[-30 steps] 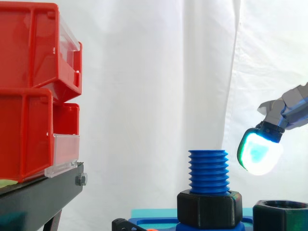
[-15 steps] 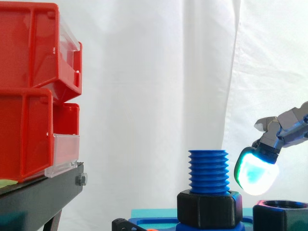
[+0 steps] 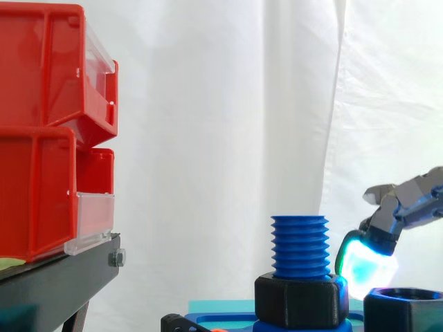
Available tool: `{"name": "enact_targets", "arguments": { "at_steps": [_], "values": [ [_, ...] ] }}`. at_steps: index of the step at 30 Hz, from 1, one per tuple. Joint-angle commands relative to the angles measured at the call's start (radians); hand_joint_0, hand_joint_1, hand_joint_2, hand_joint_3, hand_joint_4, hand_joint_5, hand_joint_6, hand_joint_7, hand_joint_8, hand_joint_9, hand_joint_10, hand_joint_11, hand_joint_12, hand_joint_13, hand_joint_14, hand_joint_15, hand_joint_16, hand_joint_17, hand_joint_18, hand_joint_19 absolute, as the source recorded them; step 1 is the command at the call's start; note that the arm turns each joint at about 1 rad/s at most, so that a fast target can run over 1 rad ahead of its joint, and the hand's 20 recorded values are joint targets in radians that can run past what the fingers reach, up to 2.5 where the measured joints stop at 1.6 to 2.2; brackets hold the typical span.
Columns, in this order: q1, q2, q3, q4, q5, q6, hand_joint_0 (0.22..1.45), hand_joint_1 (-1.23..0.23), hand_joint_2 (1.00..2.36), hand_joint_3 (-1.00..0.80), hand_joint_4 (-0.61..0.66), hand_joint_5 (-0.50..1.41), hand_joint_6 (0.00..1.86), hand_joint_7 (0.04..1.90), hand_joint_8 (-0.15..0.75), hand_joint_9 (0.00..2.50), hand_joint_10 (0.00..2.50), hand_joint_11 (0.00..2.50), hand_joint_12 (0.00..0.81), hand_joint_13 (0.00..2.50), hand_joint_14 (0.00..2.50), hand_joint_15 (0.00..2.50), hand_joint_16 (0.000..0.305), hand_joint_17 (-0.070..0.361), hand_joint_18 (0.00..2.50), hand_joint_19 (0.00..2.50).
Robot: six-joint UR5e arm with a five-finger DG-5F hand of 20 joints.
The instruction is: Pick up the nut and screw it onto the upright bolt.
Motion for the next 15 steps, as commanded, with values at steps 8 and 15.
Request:
{"name": "enact_targets", "arguments": {
  "at_steps": [8,15],
  "values": [
    [0.003,-0.007,0.001,0.017,-0.001,0.000,0.35,-0.60,1.00,-0.50,0.22,-0.29,0.50,0.69,0.315,0.09,0.00,0.00,0.461,0.06,0.00,0.00,0.065,0.147,0.00,0.00],
    [0.003,-0.007,0.001,0.017,0.001,-0.002,0.37,-0.62,1.00,-0.50,0.25,-0.26,0.50,0.72,0.324,0.19,0.00,0.00,0.450,0.16,0.00,0.00,0.063,0.141,0.01,0.00]
  ]
}}
